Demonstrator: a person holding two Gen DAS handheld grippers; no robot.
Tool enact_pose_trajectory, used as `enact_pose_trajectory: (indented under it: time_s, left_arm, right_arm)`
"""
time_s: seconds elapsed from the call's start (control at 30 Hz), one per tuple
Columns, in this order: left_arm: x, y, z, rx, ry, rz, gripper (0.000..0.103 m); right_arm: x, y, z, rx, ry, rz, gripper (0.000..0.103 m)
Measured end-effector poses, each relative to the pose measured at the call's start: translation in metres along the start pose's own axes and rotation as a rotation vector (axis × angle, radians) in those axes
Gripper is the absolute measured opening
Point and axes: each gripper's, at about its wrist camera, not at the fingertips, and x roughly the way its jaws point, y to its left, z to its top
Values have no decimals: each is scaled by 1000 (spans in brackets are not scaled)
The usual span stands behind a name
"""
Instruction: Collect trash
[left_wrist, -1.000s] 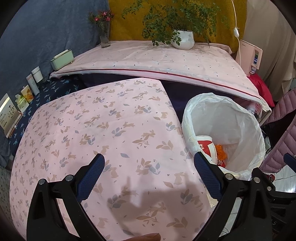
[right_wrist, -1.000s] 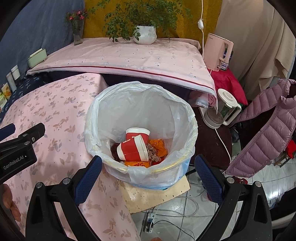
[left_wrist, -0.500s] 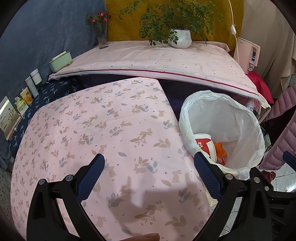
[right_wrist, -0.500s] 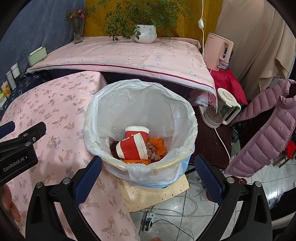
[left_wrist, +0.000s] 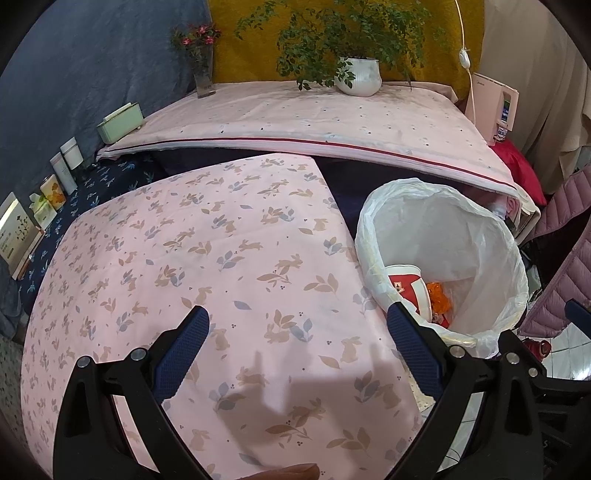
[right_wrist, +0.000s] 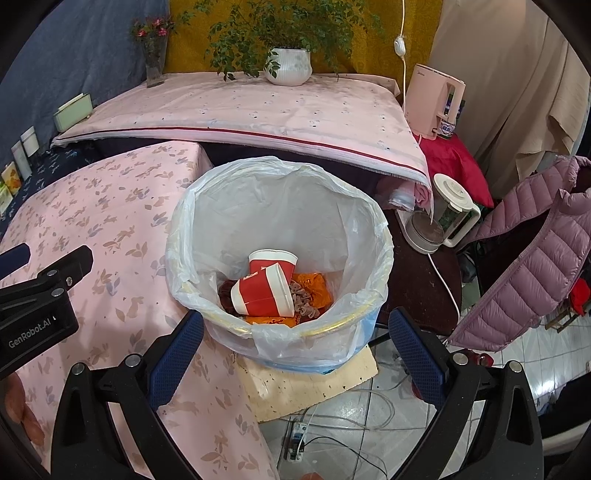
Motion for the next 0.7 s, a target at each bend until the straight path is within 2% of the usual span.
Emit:
enact_pose_trajectory:
  time_s: [0.7]
  left_arm:
    - [0, -1, 0, 0, 2, -3, 93]
  right_arm:
    - [0, 0, 1, 1, 1, 3, 96]
